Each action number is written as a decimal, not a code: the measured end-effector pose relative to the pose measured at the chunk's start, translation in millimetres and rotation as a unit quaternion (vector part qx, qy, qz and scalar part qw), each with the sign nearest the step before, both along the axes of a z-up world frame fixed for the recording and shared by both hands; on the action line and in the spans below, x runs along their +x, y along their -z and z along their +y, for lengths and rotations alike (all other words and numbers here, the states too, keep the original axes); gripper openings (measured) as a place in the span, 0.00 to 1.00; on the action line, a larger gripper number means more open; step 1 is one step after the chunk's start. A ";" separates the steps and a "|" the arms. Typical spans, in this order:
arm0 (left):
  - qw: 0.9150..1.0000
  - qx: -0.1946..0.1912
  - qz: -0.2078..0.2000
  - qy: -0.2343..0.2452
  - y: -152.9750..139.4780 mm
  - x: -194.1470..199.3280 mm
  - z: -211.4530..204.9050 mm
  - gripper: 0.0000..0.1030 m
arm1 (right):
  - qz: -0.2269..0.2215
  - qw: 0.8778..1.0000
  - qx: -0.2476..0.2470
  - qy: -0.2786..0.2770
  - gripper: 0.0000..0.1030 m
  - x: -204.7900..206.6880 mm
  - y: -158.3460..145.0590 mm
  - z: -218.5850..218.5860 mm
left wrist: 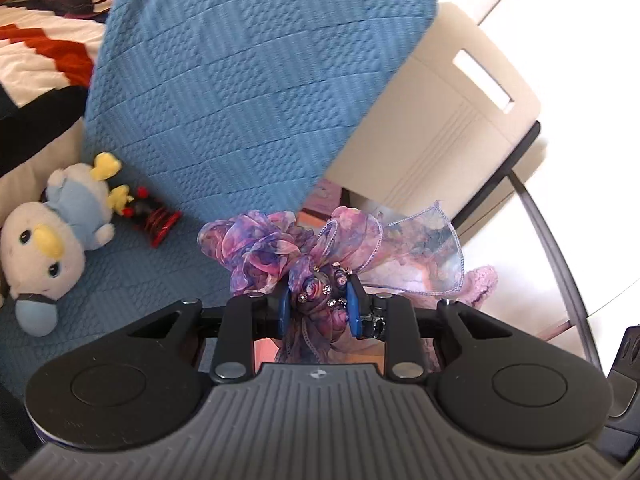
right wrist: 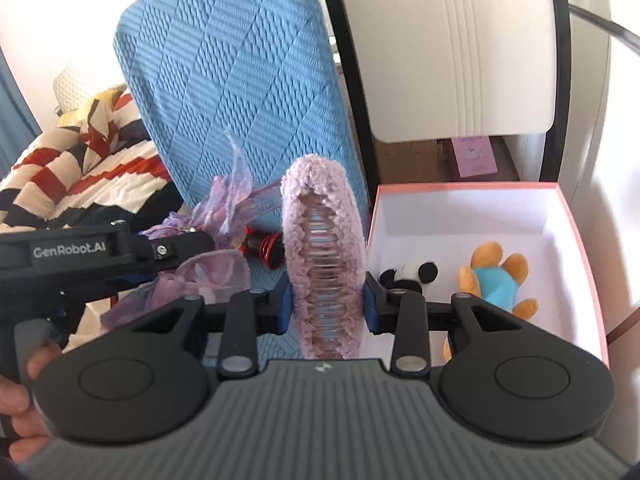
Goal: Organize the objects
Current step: 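Carry the scrunchie with left tool while right tool carries the comb over the pink box, then open left tool to drop the scrunchie while right tool drops the comb into the box, then withdraw both tools from the box back toward the chair seat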
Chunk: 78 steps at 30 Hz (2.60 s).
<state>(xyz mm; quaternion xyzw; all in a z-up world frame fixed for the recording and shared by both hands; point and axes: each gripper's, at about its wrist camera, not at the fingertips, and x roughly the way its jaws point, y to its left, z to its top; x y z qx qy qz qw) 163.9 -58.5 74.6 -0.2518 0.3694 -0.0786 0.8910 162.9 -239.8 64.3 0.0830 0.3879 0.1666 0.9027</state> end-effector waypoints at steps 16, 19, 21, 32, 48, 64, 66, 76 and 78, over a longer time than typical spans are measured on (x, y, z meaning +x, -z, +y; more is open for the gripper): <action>0.999 -0.010 -0.010 0.035 6.2 31.8 -76.5 0.31 | 0.010 0.998 -0.009 0.055 0.37 11.7 14.3 -77.2; 0.999 -0.010 0.000 0.039 19.1 40.7 -86.1 0.31 | 0.026 0.997 -0.013 0.065 0.37 14.0 29.3 -91.2; 0.999 -0.006 0.007 0.044 27.6 46.4 -94.0 0.31 | 0.039 0.997 -0.016 0.071 0.37 15.2 41.4 -100.1; 0.995 0.045 0.065 0.067 85.9 66.2 -124.8 0.31 | 0.105 0.989 -0.032 0.102 0.37 27.4 106.9 -135.6; 0.987 0.079 0.105 0.096 122.9 79.1 -138.5 0.31 | 0.146 0.982 -0.040 0.116 0.37 35.0 146.9 -154.6; 0.987 0.086 0.059 0.122 70.4 48.5 -121.6 0.77 | 0.110 0.981 -0.026 0.157 0.77 13.1 99.9 -157.7; 0.988 0.083 0.045 0.122 58.8 42.3 -115.5 0.77 | 0.103 0.982 -0.024 0.158 0.77 8.4 91.1 -154.7; 0.992 0.076 -0.010 0.104 10.1 5.0 -74.7 0.77 | 0.071 0.985 -0.037 0.153 0.77 -21.7 57.6 -122.9; 0.991 0.072 -0.020 0.109 3.4 -2.7 -69.3 0.77 | 0.065 0.986 -0.038 0.150 0.77 -27.1 51.8 -114.6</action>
